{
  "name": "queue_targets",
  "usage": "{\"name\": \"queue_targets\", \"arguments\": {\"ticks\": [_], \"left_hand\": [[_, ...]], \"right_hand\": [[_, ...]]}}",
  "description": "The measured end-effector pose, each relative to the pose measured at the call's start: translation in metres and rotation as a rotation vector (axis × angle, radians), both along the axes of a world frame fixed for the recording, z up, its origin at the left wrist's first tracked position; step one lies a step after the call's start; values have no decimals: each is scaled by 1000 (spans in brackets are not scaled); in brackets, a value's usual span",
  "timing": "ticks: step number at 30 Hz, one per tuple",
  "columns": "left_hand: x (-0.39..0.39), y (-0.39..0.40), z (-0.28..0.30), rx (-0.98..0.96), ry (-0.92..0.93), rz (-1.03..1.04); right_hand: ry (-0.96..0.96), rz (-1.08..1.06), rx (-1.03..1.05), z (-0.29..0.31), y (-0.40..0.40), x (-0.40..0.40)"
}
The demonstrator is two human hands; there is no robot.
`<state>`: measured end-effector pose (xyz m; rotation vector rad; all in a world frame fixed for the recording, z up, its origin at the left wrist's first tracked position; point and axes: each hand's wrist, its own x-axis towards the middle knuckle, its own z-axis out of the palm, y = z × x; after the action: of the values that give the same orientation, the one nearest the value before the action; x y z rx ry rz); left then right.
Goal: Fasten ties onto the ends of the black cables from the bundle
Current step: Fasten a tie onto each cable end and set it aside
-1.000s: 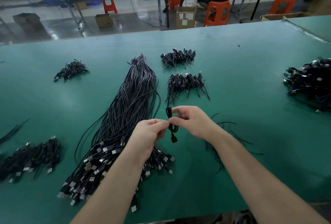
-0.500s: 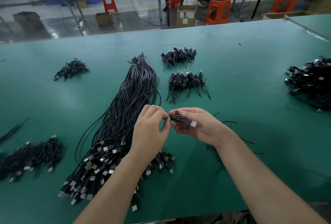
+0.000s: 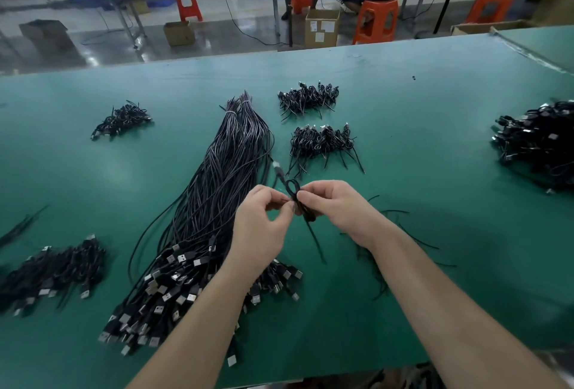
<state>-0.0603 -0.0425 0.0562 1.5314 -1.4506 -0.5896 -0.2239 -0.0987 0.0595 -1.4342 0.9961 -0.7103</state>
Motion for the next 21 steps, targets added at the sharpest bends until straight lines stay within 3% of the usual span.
{"name": "queue_targets", "arguments": {"ticks": [5,8,10,12,16,18,21], "left_hand": [[0,2,-5,-386,-519,-65],[0,4,-11,-504,-671,-59],[-2,6,-10,-451,-586,-39],[-1,8,-5,-267,-353,-29],[13,-1,5,245,40,-112],[19,-4,7,398,154,-120],[20,-5,8,490,326,-141]], "right_hand": [[-171,-2,262,9,1,3],[-190,87,296,9,2,2],[-204,104,305,7,2,2],[-202,113,270,4,2,1],[130,168,-158,1,1,-11],[228,220,-307,1,1,-14],[167,194,-215,1,3,-8]]}}
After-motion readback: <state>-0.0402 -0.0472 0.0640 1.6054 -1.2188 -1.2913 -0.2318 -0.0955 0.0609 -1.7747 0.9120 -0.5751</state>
